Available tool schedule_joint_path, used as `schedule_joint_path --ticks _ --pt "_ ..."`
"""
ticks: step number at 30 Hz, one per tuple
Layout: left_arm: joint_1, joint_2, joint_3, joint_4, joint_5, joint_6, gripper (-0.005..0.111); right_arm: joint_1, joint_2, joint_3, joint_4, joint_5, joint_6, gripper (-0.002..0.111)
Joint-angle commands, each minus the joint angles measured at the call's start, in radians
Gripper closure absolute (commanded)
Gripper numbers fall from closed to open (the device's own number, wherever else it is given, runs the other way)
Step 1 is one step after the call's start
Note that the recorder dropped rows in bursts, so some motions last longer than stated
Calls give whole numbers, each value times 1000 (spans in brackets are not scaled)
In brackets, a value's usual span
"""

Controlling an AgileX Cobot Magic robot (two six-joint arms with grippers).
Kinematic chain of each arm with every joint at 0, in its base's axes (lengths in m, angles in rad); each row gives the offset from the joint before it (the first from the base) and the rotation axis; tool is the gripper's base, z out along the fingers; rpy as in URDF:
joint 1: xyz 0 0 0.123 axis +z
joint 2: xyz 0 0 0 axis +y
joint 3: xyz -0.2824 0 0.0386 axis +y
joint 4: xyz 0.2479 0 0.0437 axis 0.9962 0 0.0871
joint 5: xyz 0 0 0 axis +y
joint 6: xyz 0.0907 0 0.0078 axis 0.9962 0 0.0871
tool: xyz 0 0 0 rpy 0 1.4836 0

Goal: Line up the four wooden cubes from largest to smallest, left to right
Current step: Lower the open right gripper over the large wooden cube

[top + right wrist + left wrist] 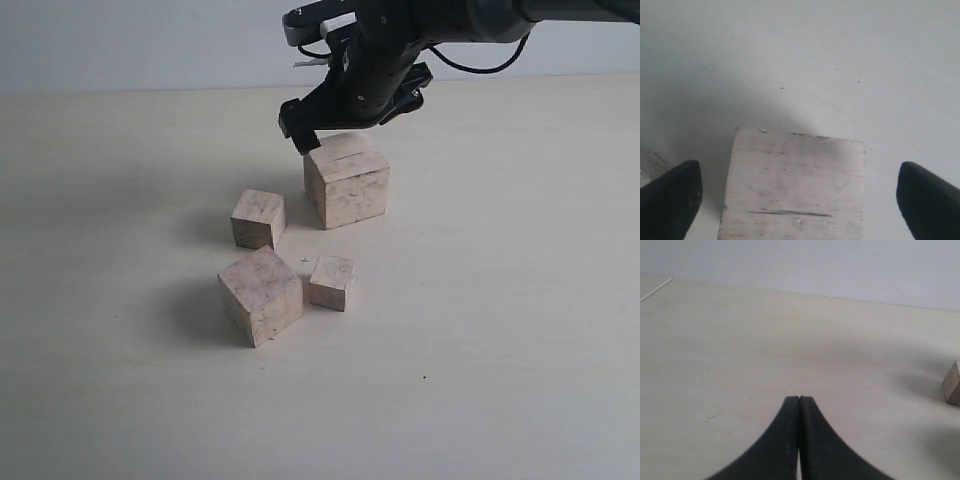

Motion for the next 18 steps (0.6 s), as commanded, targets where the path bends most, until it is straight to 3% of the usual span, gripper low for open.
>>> schedule_joint_path --ticks 1,18 --pt "-6 -6 3 2 -11 0 107 -4 2 -6 4 -7 -5 6" --pt "-6 -6 3 2 -11 0 107 -2 85 -6 41 12 -5 6"
